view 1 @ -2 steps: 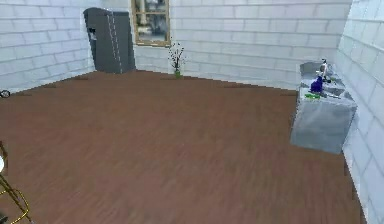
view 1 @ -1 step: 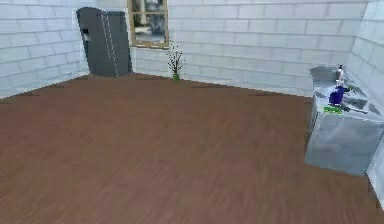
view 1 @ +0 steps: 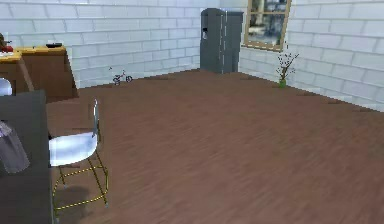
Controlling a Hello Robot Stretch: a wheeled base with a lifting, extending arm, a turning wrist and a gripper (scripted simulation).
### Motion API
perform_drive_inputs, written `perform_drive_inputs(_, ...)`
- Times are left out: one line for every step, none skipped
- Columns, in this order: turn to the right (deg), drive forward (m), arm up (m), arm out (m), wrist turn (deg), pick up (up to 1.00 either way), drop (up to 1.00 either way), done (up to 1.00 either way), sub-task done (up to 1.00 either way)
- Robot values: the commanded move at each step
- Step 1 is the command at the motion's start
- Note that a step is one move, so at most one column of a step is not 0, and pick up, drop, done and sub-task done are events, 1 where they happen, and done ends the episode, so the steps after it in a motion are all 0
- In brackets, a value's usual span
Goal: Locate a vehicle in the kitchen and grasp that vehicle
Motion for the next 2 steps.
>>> perform_drive_inputs(0.0,1.0,0.0,0.0,0.0,0.0,0.0,0.0,0.0)
perform_drive_inputs(-6.0,0.0,0.0,0.0,0.0,0.0,0.0,0.0,0.0)
